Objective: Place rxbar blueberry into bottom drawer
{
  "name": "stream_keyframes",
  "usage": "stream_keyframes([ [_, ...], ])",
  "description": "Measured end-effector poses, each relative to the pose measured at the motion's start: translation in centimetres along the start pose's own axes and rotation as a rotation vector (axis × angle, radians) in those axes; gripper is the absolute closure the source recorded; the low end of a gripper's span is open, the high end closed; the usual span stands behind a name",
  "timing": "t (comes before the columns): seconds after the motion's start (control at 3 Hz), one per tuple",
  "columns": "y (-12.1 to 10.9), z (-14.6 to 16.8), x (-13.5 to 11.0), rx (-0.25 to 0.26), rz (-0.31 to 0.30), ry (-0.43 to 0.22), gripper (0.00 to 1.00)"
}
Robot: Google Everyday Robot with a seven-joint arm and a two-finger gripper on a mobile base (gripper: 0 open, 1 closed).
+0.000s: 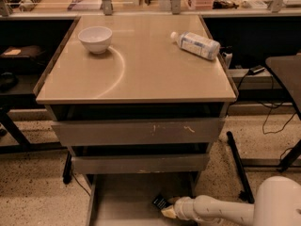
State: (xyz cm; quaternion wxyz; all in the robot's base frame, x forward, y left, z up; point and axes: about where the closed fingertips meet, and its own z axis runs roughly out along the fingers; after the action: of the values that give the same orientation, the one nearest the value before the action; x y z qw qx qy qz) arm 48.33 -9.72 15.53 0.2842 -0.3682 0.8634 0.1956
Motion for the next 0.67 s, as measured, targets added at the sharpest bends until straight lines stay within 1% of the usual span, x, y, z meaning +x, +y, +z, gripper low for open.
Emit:
stream_keyframes([
  [0.67,0.01,0.00,0.00,0.000,0.000,0.000,0.17],
])
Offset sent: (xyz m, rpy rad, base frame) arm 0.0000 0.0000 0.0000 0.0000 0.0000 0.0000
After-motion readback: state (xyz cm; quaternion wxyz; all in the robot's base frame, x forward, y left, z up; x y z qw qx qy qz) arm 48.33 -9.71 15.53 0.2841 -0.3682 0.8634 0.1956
